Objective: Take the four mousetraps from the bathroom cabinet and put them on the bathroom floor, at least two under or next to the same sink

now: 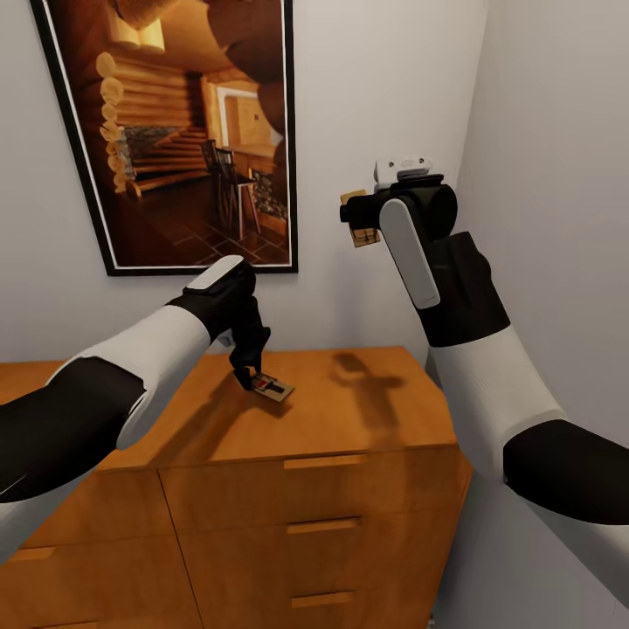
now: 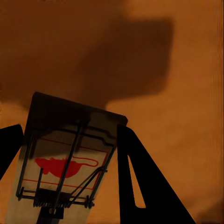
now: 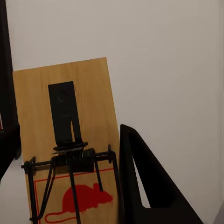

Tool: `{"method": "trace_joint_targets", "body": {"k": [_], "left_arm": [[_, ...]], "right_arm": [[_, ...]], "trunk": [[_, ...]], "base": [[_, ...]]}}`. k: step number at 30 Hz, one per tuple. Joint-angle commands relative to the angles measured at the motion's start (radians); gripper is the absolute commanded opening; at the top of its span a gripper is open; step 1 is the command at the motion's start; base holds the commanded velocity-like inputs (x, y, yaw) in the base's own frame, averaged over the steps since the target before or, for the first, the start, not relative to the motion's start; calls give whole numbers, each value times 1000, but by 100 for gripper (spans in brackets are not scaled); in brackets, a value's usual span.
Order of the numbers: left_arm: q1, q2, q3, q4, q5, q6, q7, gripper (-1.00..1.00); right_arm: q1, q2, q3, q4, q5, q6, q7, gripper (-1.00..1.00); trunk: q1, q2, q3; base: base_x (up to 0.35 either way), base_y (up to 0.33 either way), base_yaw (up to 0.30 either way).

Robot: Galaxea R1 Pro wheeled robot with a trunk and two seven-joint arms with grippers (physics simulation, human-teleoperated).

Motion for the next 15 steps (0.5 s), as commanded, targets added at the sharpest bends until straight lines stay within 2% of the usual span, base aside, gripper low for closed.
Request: {"method": "trace_joint_targets", "body": {"k": [1,5,10,15], "left_arm": [[-1,1,-8,0,8,-7,1,-100],[-1,1,-10,1,8,-7,1,-100],[1,1,-13,2,6,-4,1,-100],[32,2,-23,1,3,27,1,-100]], "right_arm": [[-1,0,1,0,-12,2,-13,-100],[-1,1,3,2,-12,2,-13,-100],[-1,-1,-1,11,-11,2,-13,-100],[-1,-2,-4,39,-11,2,-13,-100]], "trunk": [[-4,7,2],[-19,35,15],[-19,35,15],[-19,35,15]], "base": [[0,0,0],[0,0,0],[0,0,0],[0,0,0]]}}
